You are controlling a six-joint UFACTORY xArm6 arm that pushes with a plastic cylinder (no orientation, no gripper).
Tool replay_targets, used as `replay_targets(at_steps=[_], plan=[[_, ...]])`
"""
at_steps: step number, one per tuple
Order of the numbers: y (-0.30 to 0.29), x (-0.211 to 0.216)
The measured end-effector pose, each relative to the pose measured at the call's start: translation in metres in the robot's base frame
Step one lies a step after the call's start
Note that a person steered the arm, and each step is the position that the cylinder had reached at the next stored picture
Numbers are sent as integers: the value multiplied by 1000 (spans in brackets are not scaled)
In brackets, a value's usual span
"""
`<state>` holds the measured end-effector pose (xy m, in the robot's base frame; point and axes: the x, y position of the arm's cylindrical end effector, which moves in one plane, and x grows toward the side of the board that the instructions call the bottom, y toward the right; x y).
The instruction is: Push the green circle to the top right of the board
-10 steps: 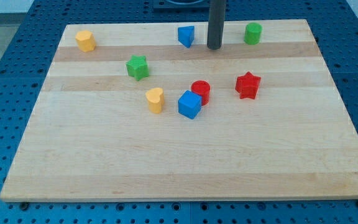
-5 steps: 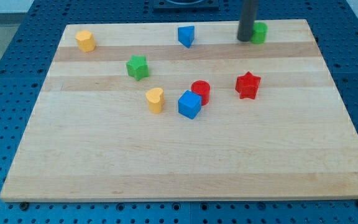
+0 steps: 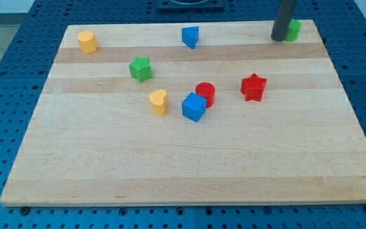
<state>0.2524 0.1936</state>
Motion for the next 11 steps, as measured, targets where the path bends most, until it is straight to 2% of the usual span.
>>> replay_targets(at_steps=[1, 2, 6, 7, 8, 9, 10, 11], plan=[[-8, -5], [-1, -59], [28, -55], [33, -25], [33, -24], [29, -26], [-21, -25], [-35, -21]])
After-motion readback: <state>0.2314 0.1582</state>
